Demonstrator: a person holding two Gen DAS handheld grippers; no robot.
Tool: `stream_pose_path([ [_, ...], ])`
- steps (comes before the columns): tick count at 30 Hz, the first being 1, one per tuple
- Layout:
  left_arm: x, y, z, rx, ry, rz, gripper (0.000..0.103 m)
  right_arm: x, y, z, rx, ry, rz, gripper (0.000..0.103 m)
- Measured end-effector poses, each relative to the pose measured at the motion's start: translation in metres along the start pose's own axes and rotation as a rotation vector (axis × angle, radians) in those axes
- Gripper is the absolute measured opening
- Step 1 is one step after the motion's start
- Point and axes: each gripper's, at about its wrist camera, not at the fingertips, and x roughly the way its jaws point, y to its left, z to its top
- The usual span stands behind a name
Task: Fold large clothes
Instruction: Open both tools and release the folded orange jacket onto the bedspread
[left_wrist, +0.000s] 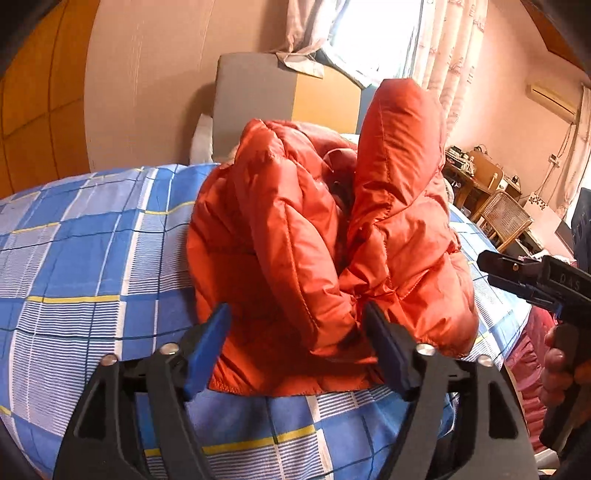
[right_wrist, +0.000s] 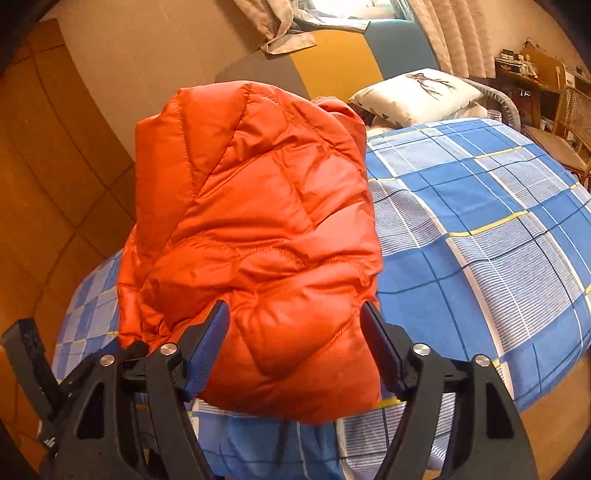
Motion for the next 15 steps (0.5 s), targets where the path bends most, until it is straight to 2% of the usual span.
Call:
stream_pose_path([
  [7,-0.018,-0.007,0.0,0.013,-0.042,0.045,0.092,-0.013,0.008,-0.013,-0.001,-0.017,-0.048,0.079],
  [9,-0.026,-0.012,0.0,0.022,-0.054,0.06,0.094,-0.019,0.012,-0.017,-0.006,-0.035,-0.068,0.084],
  [12,-0.041,-0.02,-0.002,0.032,-0.079,0.082,0.101,-0.033,0.021,-0.023,-0.028,-0.069,-0.102,0.085],
  [15,-0.055,-0.026,-0.006,0.017,-0.096,0.109,0.101,-0.047,0.026,-0.029,-0.035,-0.096,-0.147,0.092],
])
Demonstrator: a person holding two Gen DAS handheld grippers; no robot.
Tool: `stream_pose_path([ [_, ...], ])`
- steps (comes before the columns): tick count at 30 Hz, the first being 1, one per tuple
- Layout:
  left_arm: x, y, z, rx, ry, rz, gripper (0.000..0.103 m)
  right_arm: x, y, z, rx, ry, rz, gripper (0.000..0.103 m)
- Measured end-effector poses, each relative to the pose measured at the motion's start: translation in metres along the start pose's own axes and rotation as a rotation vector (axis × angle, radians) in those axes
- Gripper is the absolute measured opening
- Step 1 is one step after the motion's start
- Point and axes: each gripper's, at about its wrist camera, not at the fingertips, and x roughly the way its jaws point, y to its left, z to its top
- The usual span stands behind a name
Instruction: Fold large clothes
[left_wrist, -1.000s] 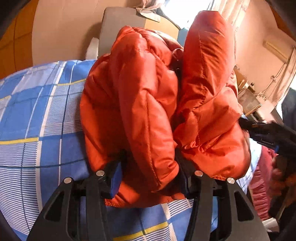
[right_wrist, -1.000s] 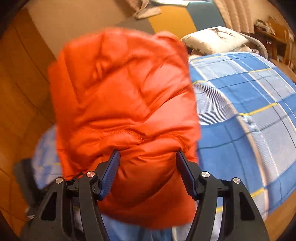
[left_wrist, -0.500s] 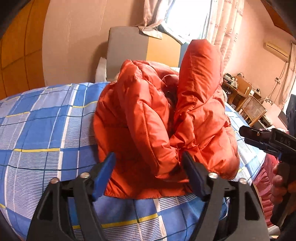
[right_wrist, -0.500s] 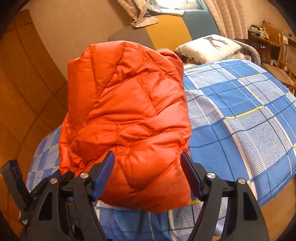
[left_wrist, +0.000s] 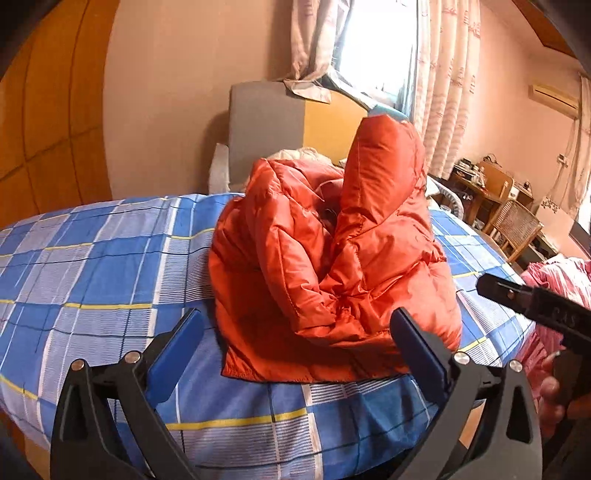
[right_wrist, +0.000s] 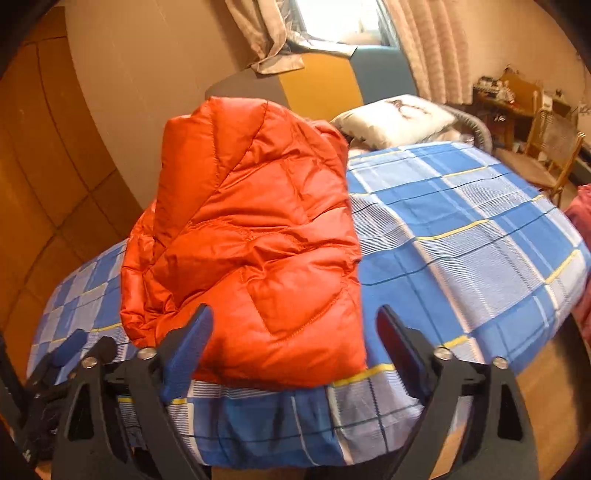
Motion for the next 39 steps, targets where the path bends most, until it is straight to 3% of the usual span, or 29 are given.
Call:
stream_pose_path([
  [8,-0.021,-0.005,-0.012,0.004,-0.031,0.069,0.101,-0.031,0.012,-0.014,-0.061,-0.053,-0.13,0.097],
  [13,-0.028,-0.003,-0.015,-0.008,-0.039,0.088,0.101,-0.041,0.021,-0.019,-0.092,-0.079,-0.167,0.097],
  [15,-0.03,-0.002,-0.016,-0.01,-0.04,0.088,0.101,-0.044,0.027,-0.022,-0.086,-0.091,-0.143,0.097],
  [17,-0.034,-0.001,-0.017,-0.009,-0.053,0.099,0.101,-0.042,0.036,-0.024,-0.122,-0.102,-0.173,0.097],
  [19,-0.036,0.002,-0.018,-0.004,-0.055,0.11,0.101,-0.041,0.048,-0.027,-0.17,-0.092,-0.117,0.097],
  [21,-0.037,0.005,-0.018,-0.004,-0.065,0.113,0.101,-0.039,0.052,-0.023,-0.186,-0.09,-0.123,0.097],
  [29,-0.005,0.007,-0.01,0.002,-0.016,0.043,0.101,-0.022,-0.013,0.046,0.052,-0.058,-0.144,0.097],
  [34,0.029,-0.001,0.001,0.047,0.032,-0.018,0.101,-0.012,-0.032,0.074,0.12,-0.068,-0.128,0.097],
  [39,0.062,-0.003,0.008,0.095,0.073,-0.145,0.101,-0.006,-0.03,0.1,0.116,-0.114,-0.126,0.097],
])
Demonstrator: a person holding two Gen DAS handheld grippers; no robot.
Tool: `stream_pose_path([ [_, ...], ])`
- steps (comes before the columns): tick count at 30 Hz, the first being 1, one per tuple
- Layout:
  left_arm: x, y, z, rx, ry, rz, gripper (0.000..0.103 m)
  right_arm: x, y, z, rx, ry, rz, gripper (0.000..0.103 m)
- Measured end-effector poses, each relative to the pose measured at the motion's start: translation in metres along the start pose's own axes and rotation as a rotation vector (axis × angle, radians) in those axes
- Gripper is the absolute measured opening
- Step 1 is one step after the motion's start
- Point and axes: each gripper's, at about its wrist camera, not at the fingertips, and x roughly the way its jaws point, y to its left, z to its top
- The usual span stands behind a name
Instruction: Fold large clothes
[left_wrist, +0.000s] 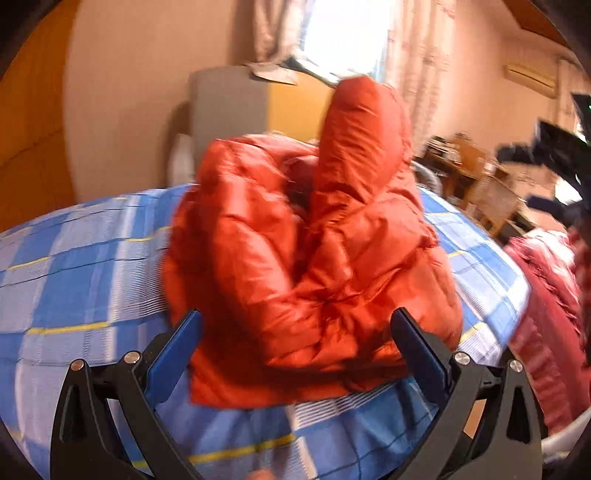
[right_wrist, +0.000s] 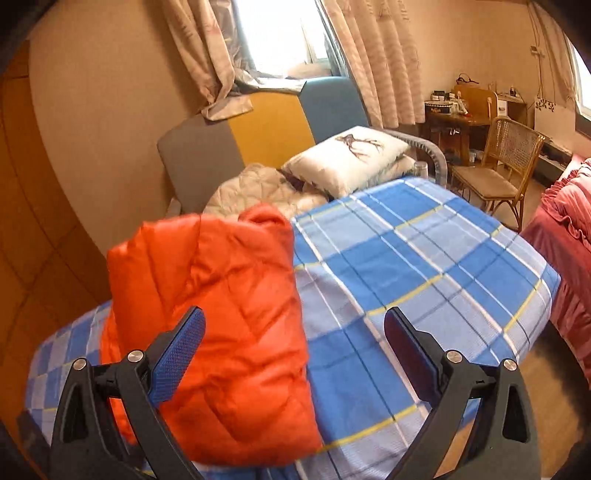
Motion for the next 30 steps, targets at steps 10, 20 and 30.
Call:
stream_pose_path([
  [10,0.041,0.014,0.0,0.168,0.05,-0.191,0.08,0.025,0.012,0.014,0.009,0.059,0.073,0.097],
  [20,0.036,0.047,0.009,0.006,0.063,-0.236,0.097,0.028,-0.031,0.013,0.057,0.095,0.086,0.097],
  [30,0.02,0.049,-0.001,-0.453,0.038,0.18,0.097,0.014,-0.019,0.02,0.052,0.051,0.11,0.097],
])
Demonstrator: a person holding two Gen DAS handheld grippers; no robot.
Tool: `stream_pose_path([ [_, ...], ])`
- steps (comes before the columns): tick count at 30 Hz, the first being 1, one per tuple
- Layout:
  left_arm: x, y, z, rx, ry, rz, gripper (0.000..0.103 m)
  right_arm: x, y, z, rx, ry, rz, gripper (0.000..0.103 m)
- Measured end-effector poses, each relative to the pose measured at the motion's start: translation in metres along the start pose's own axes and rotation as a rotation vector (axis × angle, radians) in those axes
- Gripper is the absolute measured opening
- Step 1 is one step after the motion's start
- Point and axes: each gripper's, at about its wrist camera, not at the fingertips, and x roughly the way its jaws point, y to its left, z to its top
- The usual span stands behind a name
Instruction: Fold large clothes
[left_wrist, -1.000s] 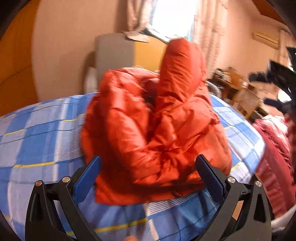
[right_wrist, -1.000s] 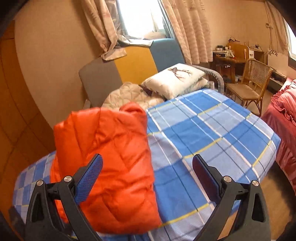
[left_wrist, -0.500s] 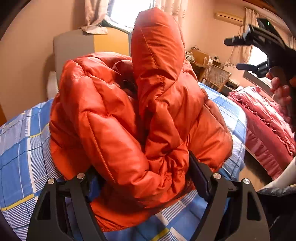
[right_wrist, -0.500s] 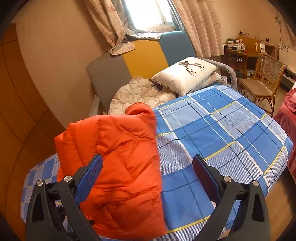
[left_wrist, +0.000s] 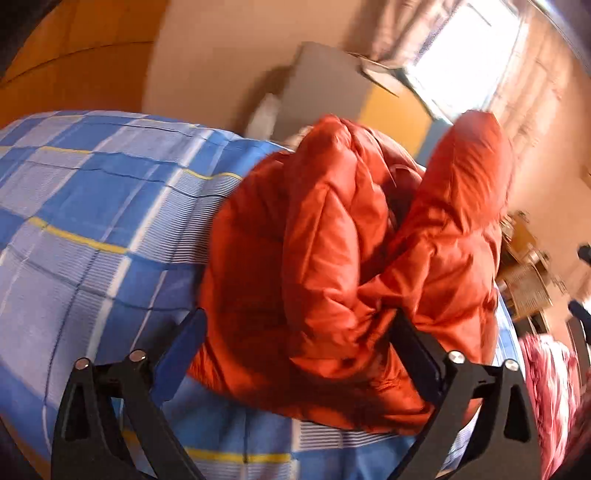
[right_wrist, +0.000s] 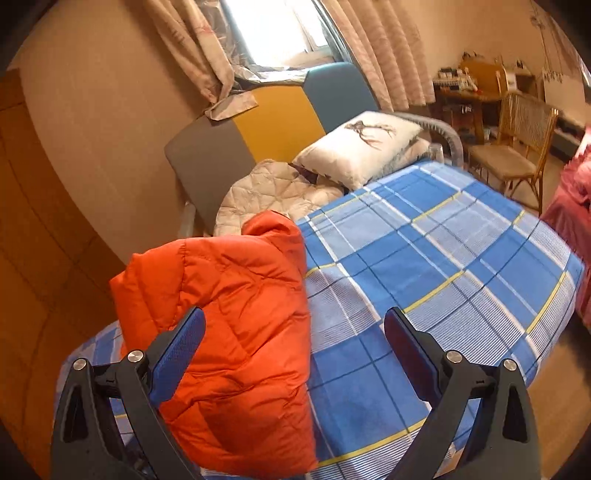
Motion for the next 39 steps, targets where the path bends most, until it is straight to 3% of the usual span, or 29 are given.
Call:
stream_pose_path([
  [2,-0.001,0.0,0.004,-0.062,0.014,0.094,0.097,0.0,0.005,-0.001,-0.018,-0.002,0.001,0.097],
  [4,-0.002,-0.011,0.004,-0.03,-0.004,0.144,0.097,0.002,0.014,-0.001,-0.043,0.0,0.012,0.097],
  [7,-0.003,-0.029,0.003,0.029,-0.022,0.161,0.095,0.006,0.018,0.006,-0.048,-0.011,0.028,0.097],
  [9,-0.003,-0.019,0.004,-0.04,-0.002,0.143,0.095,0.007,0.025,0.014,-0.059,-0.03,0.03,0.097],
  [12,-0.002,-0.015,0.008,-0.064,0.002,0.136,0.092,0.014,0.031,0.025,-0.062,-0.034,0.031,0.097],
  [14,-0.004,0.001,0.012,-0.135,0.012,0.16,0.093,0.019,0.03,0.032,-0.05,-0.031,0.034,0.097],
  [16,-0.02,0.027,0.015,-0.227,-0.033,0.229,0.098,0.024,0.029,0.039,-0.053,-0.031,0.027,0.097],
  [19,-0.054,0.074,0.014,-0.293,-0.107,0.417,0.099,0.028,0.028,0.048,-0.05,-0.037,0.027,0.097],
  [21,-0.073,0.095,0.005,-0.286,-0.145,0.516,0.099,0.034,0.037,0.048,-0.074,-0.018,0.03,0.097],
  [24,-0.085,0.11,-0.012,-0.252,-0.133,0.578,0.098,0.035,0.051,0.042,-0.12,-0.037,0.021,0.097],
  [30,-0.098,0.13,-0.032,-0.341,-0.178,0.622,0.1,0.041,0.066,0.037,-0.132,-0.093,-0.028,0.097],
  [33,-0.098,0.146,-0.032,-0.372,-0.188,0.664,0.1,0.06,0.076,0.028,-0.148,-0.025,0.004,0.082],
  [35,-0.099,0.16,-0.034,-0.399,-0.184,0.704,0.1,0.067,0.088,0.017,-0.174,-0.022,0.012,0.078],
  [37,-0.097,0.174,-0.039,-0.423,-0.164,0.732,0.1,0.08,0.099,0.01,-0.154,0.009,0.019,0.065],
  [39,-0.091,0.181,-0.044,-0.424,-0.14,0.737,0.1,0.105,0.121,-0.002,-0.187,0.079,0.047,0.057],
])
